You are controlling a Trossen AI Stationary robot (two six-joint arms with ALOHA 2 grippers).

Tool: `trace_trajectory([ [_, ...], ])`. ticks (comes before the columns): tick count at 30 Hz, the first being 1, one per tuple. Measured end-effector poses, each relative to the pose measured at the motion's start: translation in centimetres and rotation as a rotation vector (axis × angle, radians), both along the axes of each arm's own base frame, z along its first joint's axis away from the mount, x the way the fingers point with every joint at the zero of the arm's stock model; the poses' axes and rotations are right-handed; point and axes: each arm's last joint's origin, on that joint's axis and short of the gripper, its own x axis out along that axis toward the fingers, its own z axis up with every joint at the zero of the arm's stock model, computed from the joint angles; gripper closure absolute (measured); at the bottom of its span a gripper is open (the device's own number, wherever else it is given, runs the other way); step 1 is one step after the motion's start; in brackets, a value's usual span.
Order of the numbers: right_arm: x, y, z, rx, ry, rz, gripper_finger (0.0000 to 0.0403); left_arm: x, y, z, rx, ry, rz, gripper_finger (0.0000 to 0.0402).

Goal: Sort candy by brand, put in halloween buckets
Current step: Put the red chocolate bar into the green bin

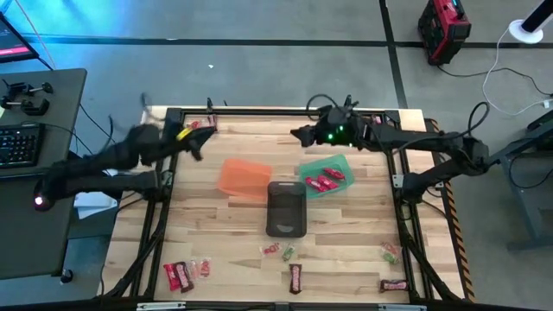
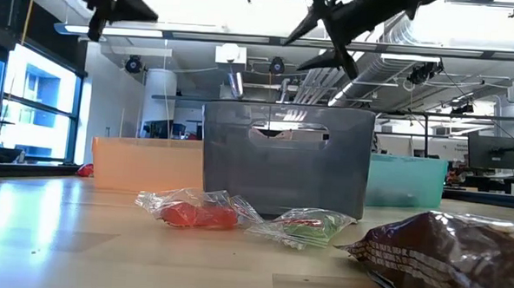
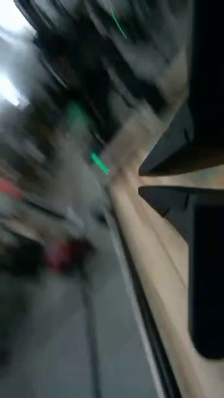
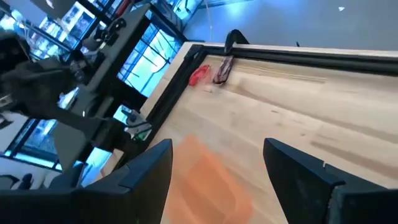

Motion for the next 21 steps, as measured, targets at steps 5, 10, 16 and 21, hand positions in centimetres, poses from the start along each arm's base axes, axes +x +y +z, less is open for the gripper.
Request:
trace_trajectory([
  [5, -0.6, -1.9, -0.1, -0.067, 0.032, 0.075, 0.0158, 1.3, 4.7, 0.6, -0.122, 0.463, 0.213, 0.0301],
  [10, -1.4, -2.7, -0.7, -0.125, 0.121, 0.202, 0.0158, 1.3, 8.7, -2.9, -0.414, 0.693, 0.414, 0.0243],
  [16, -2.6, -3.7, -1.8, -0.188, 0.270, 0.304, 0.0158, 1.2, 12.0, -7.9, -0.654, 0.837, 0.593, 0.0203],
  [21, -3.5, -4.9, -2.1, -0.217, 0.310, 0.339, 0.0158, 1.6, 14.8, -10.7, -0.709, 0.851, 0.714, 0.0195],
])
